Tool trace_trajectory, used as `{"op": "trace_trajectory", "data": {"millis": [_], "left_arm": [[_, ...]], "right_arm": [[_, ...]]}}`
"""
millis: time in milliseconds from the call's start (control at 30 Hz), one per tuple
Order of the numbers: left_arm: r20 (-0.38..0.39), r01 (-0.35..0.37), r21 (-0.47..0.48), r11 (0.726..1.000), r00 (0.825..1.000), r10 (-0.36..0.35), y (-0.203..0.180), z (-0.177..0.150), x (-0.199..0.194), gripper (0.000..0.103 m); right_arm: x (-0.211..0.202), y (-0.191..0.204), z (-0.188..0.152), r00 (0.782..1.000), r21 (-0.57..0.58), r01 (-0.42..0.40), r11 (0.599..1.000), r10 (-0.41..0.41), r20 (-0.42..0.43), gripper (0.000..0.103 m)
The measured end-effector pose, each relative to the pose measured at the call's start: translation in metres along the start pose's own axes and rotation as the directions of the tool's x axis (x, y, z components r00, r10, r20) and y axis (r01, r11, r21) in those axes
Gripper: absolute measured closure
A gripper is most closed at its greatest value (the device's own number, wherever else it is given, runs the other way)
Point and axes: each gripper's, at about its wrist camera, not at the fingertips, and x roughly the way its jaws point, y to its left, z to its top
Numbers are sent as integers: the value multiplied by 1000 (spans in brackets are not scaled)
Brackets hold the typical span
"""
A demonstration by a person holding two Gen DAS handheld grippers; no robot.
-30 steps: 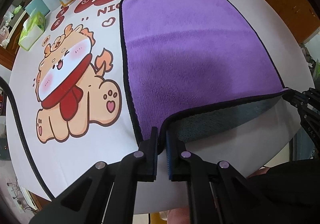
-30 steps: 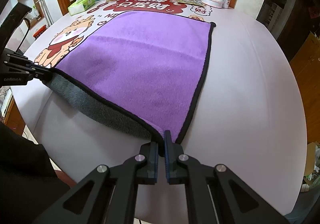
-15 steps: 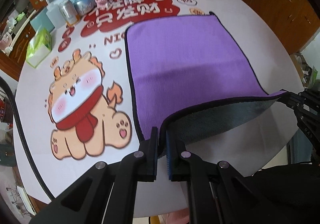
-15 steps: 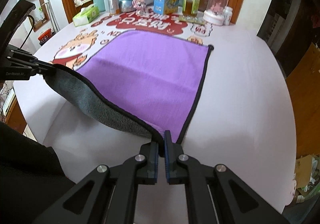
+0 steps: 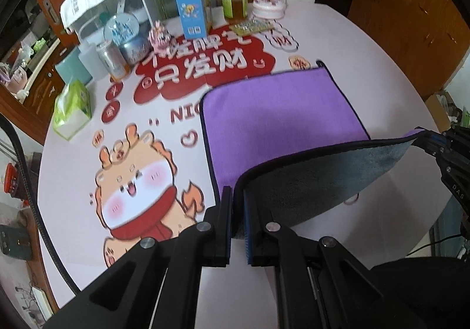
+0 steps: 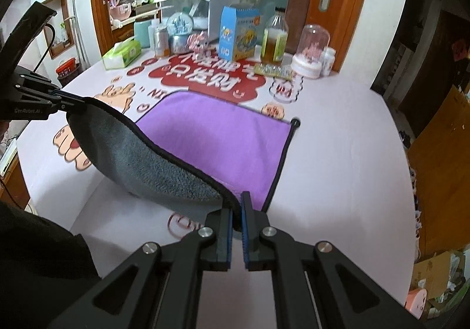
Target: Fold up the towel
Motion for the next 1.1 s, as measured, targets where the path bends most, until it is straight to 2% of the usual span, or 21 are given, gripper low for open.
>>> {"op": "trace_trajectory", "data": {"millis": [200, 467, 867, 1000, 1100], "left_arm": [[36, 3, -14, 1000, 999, -3, 9, 29, -1, 98], [88, -24, -45, 999, 996, 28, 22, 65, 10, 98], [96, -55, -103, 993, 993, 65, 39, 98, 66, 98], [109, -45, -120, 992, 992, 58, 44, 103, 86, 98], [92, -27, -136, 990, 995, 40, 47, 105, 104, 98]], "right_arm": [[9, -11, 26, 999, 8, 14, 1000, -15, 44, 99], [35, -25, 54, 995, 41, 58, 997, -61, 79, 99], [95, -42, 84, 987, 130, 131, 983, -142, 81, 98], [115, -49, 87, 986, 176, 132, 975, -148, 79, 98], [134, -56, 89, 987, 202, 128, 971, -144, 67, 98]]}}
